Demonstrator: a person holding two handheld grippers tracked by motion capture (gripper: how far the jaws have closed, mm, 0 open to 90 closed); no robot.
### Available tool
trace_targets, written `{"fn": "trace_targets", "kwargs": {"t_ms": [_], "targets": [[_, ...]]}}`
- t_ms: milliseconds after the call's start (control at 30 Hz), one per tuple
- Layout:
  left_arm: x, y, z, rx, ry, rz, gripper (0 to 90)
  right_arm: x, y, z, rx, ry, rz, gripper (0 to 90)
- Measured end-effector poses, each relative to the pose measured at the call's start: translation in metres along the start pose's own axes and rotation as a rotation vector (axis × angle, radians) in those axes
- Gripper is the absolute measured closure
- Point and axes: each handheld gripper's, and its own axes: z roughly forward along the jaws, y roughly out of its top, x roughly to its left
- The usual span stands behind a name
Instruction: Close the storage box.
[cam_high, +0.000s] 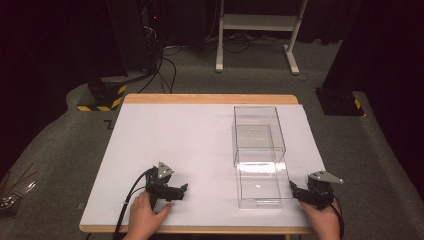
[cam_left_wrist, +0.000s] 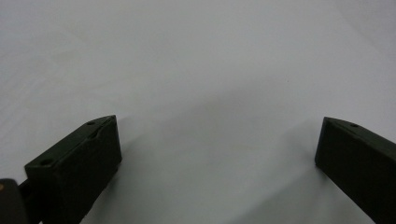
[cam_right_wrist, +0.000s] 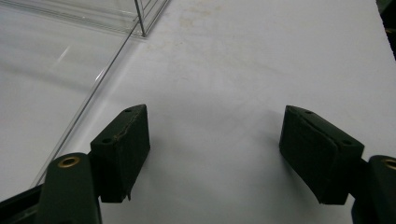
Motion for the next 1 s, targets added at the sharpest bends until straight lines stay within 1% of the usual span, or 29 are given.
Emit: {"fn": "trace_targets", "kwargs": {"t_ms": [833,933,1000], "targets": [[0.0002,0.0,-0.0001,0.002,0.0,0.003,0.6,0.0,0.0001,-0.0001,-0.001,-0.001,-0.001,24.9],[0.0002,0.0,-0.0001,0.002,0.0,0.003,0.6,-0.0005,0.0,-0.0021,-0.015,0.002,0.006,26.4],[0.0002,0.0001,-0.0001,0.002,0.0,0.003,0.6,-0.0003,0.0,-0.0031,-0.024,0.007,0.001,26.3]]}}
